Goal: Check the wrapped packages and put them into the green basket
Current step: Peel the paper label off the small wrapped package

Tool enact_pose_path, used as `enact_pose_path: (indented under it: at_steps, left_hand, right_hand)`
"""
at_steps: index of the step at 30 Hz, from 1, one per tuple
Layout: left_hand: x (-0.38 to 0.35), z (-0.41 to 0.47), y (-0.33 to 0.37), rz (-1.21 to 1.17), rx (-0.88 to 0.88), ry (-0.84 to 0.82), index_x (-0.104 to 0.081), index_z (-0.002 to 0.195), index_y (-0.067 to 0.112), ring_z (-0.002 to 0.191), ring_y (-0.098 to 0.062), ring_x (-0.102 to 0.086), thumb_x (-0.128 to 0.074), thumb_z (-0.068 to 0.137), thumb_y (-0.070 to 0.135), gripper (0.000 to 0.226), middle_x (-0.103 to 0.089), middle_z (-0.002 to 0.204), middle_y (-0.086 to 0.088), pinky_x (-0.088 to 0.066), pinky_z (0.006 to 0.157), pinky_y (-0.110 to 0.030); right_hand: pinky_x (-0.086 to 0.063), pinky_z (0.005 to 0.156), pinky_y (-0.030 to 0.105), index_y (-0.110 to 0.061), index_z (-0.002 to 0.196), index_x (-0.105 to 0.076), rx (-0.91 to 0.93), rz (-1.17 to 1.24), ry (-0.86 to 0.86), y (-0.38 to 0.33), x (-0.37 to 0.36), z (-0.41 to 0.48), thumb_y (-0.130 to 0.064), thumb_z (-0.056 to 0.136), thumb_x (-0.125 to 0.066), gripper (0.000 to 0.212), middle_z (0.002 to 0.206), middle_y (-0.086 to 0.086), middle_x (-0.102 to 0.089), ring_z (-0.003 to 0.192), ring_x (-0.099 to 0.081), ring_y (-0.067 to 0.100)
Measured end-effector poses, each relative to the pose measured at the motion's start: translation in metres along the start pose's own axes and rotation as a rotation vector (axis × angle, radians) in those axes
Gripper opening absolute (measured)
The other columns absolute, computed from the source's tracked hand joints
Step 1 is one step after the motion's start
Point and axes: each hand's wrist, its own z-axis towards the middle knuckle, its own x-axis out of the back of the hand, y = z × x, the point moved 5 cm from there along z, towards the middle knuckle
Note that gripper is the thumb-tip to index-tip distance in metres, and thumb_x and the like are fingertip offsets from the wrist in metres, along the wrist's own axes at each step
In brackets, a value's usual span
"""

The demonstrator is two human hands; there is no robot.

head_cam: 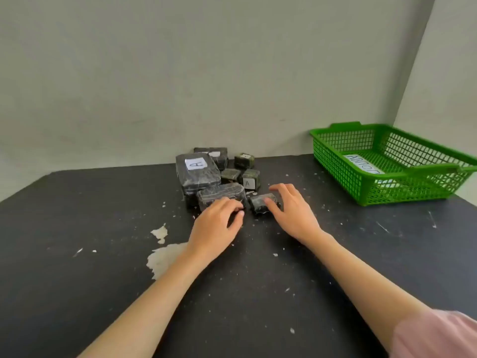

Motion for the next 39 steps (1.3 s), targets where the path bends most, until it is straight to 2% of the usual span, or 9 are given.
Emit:
enact_pose_path:
  at_steps: [5,8,12,15,19,21,25,32,39]
  left_hand:
    - [-0.022,-0.004,-0.01,-0.036,-0.021,-0.208,-0.056,0.123,0.02,0.118,-0.006,-0.042,-0.049,0.095,0.033,0.032,-0.052,0.124,0.01,-0.033,0.09,-0.017]
    - [-0.029,0.0,-0.017,-0.033,0.006,-0.273,-0.054,0.126,0.021,0.122,-0.01,-0.04,-0.049,0.095,0.037,0.036,-0.05,0.129,0.008,-0.033,0.1,-0.025]
    - [-0.033,-0.002,-0.02,-0.043,0.031,-0.285,-0.054,0.128,0.021,0.124,-0.01,-0.039,-0.049,0.095,0.037,0.037,-0.049,0.131,0.008,-0.03,0.101,-0.024]
    - [-0.033,-0.003,-0.024,-0.089,0.091,-0.28,-0.045,0.137,0.024,0.128,-0.008,-0.037,-0.05,0.094,0.038,0.046,-0.048,0.134,0.011,-0.027,0.101,-0.02]
    - [-0.027,-0.003,-0.026,-0.382,0.194,-0.256,-0.019,0.138,0.056,0.118,0.003,-0.047,-0.047,0.086,0.054,0.058,-0.052,0.127,0.019,-0.036,0.101,-0.025]
    - [-0.024,-0.003,-0.022,-0.437,0.197,-0.256,-0.023,0.129,0.065,0.112,0.01,-0.05,-0.045,0.085,0.054,0.05,-0.05,0.124,0.028,-0.036,0.096,-0.019]
    - [-0.018,-0.002,-0.022,-0.541,0.237,-0.2,-0.046,0.121,0.047,0.1,0.017,-0.053,-0.053,0.092,0.032,0.034,-0.058,0.113,0.022,-0.038,0.085,0.0]
    - [-0.019,-0.004,-0.026,-0.618,0.266,-0.212,-0.054,0.119,0.031,0.1,0.006,-0.06,-0.059,0.088,0.031,0.031,-0.065,0.108,0.009,-0.042,0.087,-0.005]
    - [-0.019,-0.002,-0.029,-0.691,0.301,-0.226,-0.055,0.111,0.034,0.097,0.003,-0.062,-0.06,0.088,0.026,0.025,-0.066,0.104,0.011,-0.043,0.084,-0.006]
  right_hand:
    - [-0.022,0.112,0.043,-0.025,0.147,-0.024,-0.139,-0.02,-0.185,0.015,-0.013,0.004,-0.044,0.094,-0.046,0.06,0.148,0.007,-0.036,0.14,-0.021,0.026]
    - [-0.017,0.112,0.044,-0.03,0.148,-0.02,-0.127,-0.094,-0.215,0.016,-0.018,0.009,-0.047,0.095,-0.043,0.061,0.149,0.005,-0.035,0.141,-0.022,0.024]
    - [-0.024,0.105,0.041,-0.031,0.137,-0.039,-0.073,-0.105,-0.18,0.017,-0.019,0.015,-0.05,0.09,-0.051,0.052,0.137,-0.001,-0.048,0.13,-0.036,0.02]
    - [-0.036,0.099,0.035,-0.03,0.12,-0.053,-0.071,0.069,-0.142,0.019,-0.013,0.01,-0.049,0.083,-0.061,0.043,0.117,-0.004,-0.058,0.113,-0.046,0.015]
    - [-0.043,0.084,0.022,-0.028,0.114,-0.061,-0.059,0.277,-0.179,0.013,-0.007,0.0,-0.048,0.082,-0.063,0.038,0.109,-0.007,-0.065,0.101,-0.058,0.009]
    - [-0.042,0.078,0.016,-0.026,0.114,-0.063,-0.038,0.309,-0.19,0.005,-0.008,-0.003,-0.046,0.084,-0.06,0.037,0.105,-0.008,-0.067,0.094,-0.06,0.006]
    - [-0.04,0.076,0.014,-0.026,0.122,-0.058,-0.018,0.252,-0.19,-0.009,-0.015,-0.008,-0.046,0.089,-0.052,0.039,0.107,-0.008,-0.062,0.096,-0.054,0.008]
    - [-0.041,0.069,0.0,-0.027,0.128,-0.051,-0.101,0.419,-0.104,-0.014,-0.021,-0.011,-0.038,0.088,-0.059,0.042,0.118,-0.006,-0.057,0.096,-0.054,0.001]
    - [-0.044,0.071,0.007,-0.026,0.126,-0.054,-0.121,0.41,-0.047,-0.016,-0.024,-0.007,-0.039,0.083,-0.064,0.046,0.115,-0.006,-0.061,0.096,-0.057,0.005]
